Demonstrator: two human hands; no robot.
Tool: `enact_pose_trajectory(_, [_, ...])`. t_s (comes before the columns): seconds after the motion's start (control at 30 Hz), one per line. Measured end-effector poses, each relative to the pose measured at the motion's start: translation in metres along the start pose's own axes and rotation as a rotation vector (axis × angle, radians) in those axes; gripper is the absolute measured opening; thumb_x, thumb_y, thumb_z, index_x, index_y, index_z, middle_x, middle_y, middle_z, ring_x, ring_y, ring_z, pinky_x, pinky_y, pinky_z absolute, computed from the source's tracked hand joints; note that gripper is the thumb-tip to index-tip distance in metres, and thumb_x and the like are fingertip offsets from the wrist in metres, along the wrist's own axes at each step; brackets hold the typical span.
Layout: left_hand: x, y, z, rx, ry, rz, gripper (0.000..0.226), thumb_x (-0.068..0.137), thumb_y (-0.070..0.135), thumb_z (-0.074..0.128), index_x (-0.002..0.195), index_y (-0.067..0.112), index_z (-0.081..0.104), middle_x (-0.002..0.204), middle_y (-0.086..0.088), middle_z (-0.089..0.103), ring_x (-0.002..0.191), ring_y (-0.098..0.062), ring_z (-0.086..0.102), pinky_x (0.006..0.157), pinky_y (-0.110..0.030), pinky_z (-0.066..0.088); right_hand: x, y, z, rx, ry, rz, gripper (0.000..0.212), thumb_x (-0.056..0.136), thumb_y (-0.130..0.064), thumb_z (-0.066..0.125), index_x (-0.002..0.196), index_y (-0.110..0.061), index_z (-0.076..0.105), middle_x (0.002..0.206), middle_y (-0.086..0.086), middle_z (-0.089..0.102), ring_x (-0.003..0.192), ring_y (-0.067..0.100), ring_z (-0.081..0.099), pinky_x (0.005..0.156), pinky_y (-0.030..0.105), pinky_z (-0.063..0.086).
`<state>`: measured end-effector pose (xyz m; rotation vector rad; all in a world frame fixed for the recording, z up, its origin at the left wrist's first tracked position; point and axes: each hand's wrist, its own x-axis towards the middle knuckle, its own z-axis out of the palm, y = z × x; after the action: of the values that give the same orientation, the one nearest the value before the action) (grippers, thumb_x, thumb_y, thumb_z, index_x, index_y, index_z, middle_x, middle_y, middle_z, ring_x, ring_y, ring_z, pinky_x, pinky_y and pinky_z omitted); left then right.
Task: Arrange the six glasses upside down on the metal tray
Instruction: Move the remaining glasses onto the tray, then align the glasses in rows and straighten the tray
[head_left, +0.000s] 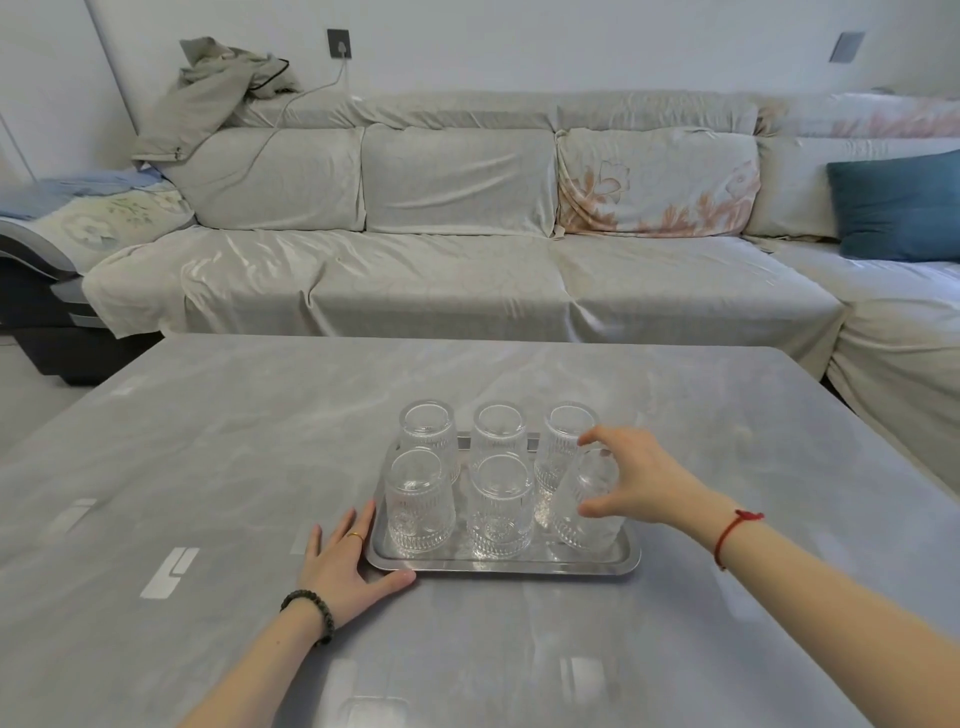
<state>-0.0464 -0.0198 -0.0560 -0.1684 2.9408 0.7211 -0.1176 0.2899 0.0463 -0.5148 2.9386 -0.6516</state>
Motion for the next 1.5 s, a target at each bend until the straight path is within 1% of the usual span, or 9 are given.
enact_pose_trajectory(0.23, [0.0, 0.0, 0.0, 0.006, 0.002, 0.001, 0.142, 0.025, 0.095, 0.027, 0.142, 0.021, -0.003, 0.154, 0.003, 0.014, 0.142, -0.009, 0.002, 0.118, -0.04, -0.008, 0.003, -0.006, 0.015, -0.055, -0.045, 0.0, 0.078, 0.064, -0.029, 0.076, 0.132, -0.018, 0.039, 0.132, 0.006, 0.046, 0.124, 0.022, 0.035, 0.104, 0.031, 0.032])
enact_pose_trajectory(0.33, [0.0, -0.001, 0.0, -0.001, -0.003, -0.007, 0.149, 0.017, 0.099, 0.012, 0.143, 0.021, -0.002, 0.154, 0.003, 0.015, 0.142, -0.009, 0.002, 0.118, -0.039, -0.009, 0.002, -0.007, 0.017, -0.024, -0.016, 0.015, 0.077, 0.065, -0.028, 0.075, 0.132, -0.019, 0.039, 0.132, 0.007, 0.045, 0.124, 0.023, 0.034, 0.104, 0.031, 0.031])
enact_pose_trajectory(0.43, [0.001, -0.001, -0.001, -0.02, -0.016, 0.0, 0.147, 0.019, 0.099, 0.018, 0.143, 0.022, -0.003, 0.154, 0.003, 0.014, 0.142, -0.009, 0.001, 0.118, -0.039, -0.01, -0.003, -0.008, 0.019, 0.008, -0.005, 0.009, 0.074, 0.068, -0.028, 0.074, 0.132, -0.02, 0.037, 0.133, 0.006, 0.042, 0.123, 0.023, 0.035, 0.103, 0.031, 0.031])
enact_pose_trajectory(0.6, [0.005, -0.008, -0.008, -0.346, -0.05, -0.028, 0.132, 0.036, 0.092, 0.035, 0.143, 0.02, 0.006, 0.154, 0.003, 0.015, 0.142, -0.011, 0.006, 0.117, -0.035, -0.008, -0.007, -0.016, 0.012, 0.202, 0.1, -0.061, 0.066, 0.077, -0.035, 0.067, 0.133, -0.018, 0.037, 0.139, 0.0, 0.043, 0.128, 0.016, 0.038, 0.106, 0.028, 0.028])
enact_pose_trajectory(0.73, [0.024, 0.006, -0.037, -0.755, 0.045, -0.044, 0.079, 0.081, 0.052, 0.049, 0.142, 0.015, 0.013, 0.154, -0.003, 0.017, 0.141, -0.015, 0.016, 0.116, -0.031, 0.012, 0.019, -0.027, 0.0, 0.34, 0.157, -0.053, 0.045, 0.086, -0.024, 0.057, 0.129, -0.017, 0.045, 0.134, 0.005, 0.051, 0.124, 0.019, 0.046, 0.104, 0.032, 0.034])
enact_pose_trajectory(0.83, [0.05, 0.026, -0.059, -0.721, 0.099, -0.024, 0.067, 0.087, 0.03, 0.053, 0.141, 0.012, 0.016, 0.152, -0.005, 0.022, 0.139, -0.017, 0.022, 0.115, -0.034, 0.018, 0.045, -0.033, -0.001, 0.254, 0.111, -0.044, 0.052, 0.083, -0.023, 0.06, 0.131, -0.015, 0.042, 0.135, 0.007, 0.05, 0.124, 0.021, 0.045, 0.105, 0.035, 0.035])
enact_pose_trajectory(1.03, [0.093, 0.062, -0.078, -0.509, -0.033, -0.07, 0.083, 0.078, 0.038, 0.063, 0.14, 0.007, 0.016, 0.152, -0.008, 0.023, 0.137, -0.022, 0.028, 0.113, -0.035, 0.024, 0.079, -0.042, 0.011, 0.099, -0.019, -0.008, 0.065, 0.08, -0.033, 0.063, 0.136, -0.015, 0.034, 0.141, 0.005, 0.043, 0.129, 0.021, 0.04, 0.109, 0.037, 0.031])
enact_pose_trajectory(1.17, [0.103, 0.066, -0.071, -0.467, -0.057, -0.109, 0.088, 0.07, 0.039, 0.072, 0.138, 0.012, 0.022, 0.146, -0.008, 0.034, 0.131, -0.024, 0.037, 0.109, -0.037, 0.033, 0.088, -0.041, 0.023, 0.04, -0.034, 0.027, 0.07, 0.078, -0.041, 0.064, 0.136, -0.016, 0.034, 0.141, 0.003, 0.044, 0.13, 0.022, 0.041, 0.115, 0.048, 0.02])
enact_pose_trajectory(1.5, [0.105, 0.067, -0.071, -0.438, -0.038, -0.099, 0.076, 0.07, 0.036, 0.072, 0.131, 0.013, 0.033, 0.136, -0.008, 0.045, 0.12, -0.022, 0.048, 0.1, -0.034, 0.04, 0.091, -0.04, 0.03, 0.047, 0.016, 0.033, 0.071, 0.074, -0.046, 0.066, 0.134, -0.019, 0.038, 0.139, 0.0, 0.047, 0.13, 0.02, 0.041, 0.116, 0.052, 0.013])
